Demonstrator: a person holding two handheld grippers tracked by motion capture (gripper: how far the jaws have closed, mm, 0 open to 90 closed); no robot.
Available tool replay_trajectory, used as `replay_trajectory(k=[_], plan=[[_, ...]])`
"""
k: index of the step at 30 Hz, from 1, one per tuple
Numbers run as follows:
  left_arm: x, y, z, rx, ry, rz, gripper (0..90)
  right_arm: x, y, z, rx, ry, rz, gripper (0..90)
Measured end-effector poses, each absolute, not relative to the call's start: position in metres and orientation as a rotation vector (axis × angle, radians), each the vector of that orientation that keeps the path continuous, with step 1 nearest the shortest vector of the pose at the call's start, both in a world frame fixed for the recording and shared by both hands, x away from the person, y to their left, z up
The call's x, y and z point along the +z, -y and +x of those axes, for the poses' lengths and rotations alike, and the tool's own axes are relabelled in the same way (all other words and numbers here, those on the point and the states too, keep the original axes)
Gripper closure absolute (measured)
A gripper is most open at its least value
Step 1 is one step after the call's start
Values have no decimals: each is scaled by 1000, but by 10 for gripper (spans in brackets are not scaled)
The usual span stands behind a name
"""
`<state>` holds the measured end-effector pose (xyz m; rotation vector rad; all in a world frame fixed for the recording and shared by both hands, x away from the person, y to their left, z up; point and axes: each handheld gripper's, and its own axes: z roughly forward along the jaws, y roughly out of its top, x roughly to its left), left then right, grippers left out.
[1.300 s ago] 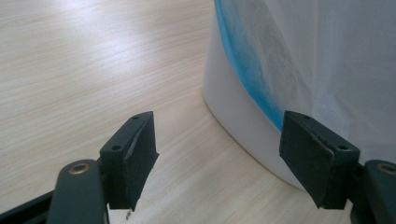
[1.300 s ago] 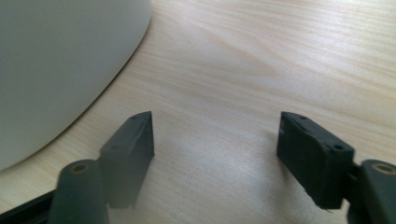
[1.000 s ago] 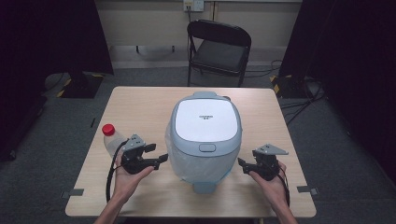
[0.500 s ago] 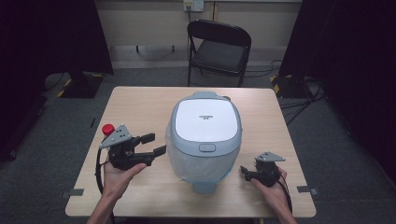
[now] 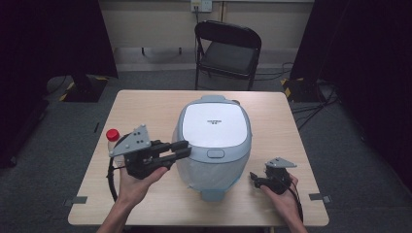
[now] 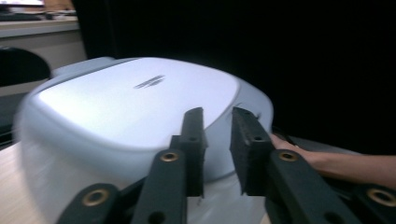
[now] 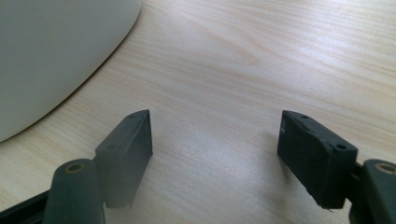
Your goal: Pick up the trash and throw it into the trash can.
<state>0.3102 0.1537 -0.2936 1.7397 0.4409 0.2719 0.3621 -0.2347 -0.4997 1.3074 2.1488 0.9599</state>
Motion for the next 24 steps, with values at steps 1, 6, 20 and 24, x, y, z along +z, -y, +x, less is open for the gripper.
replay_trajectory(k=[1,6,20,24], plan=[[-292,-148,311,267,-424,1752,790,-500,235,362,960,-2149,1307,255],[-289,-117,319,216,-396,1782,900,-500,235,362,960,-2149,1308,254],[-292,-91,319,222,-361,1873,900,-500,235,362,961,-2149,1307,254],[-295,-92,322,189,-368,1856,900,-500,235,362,961,-2149,1307,254]])
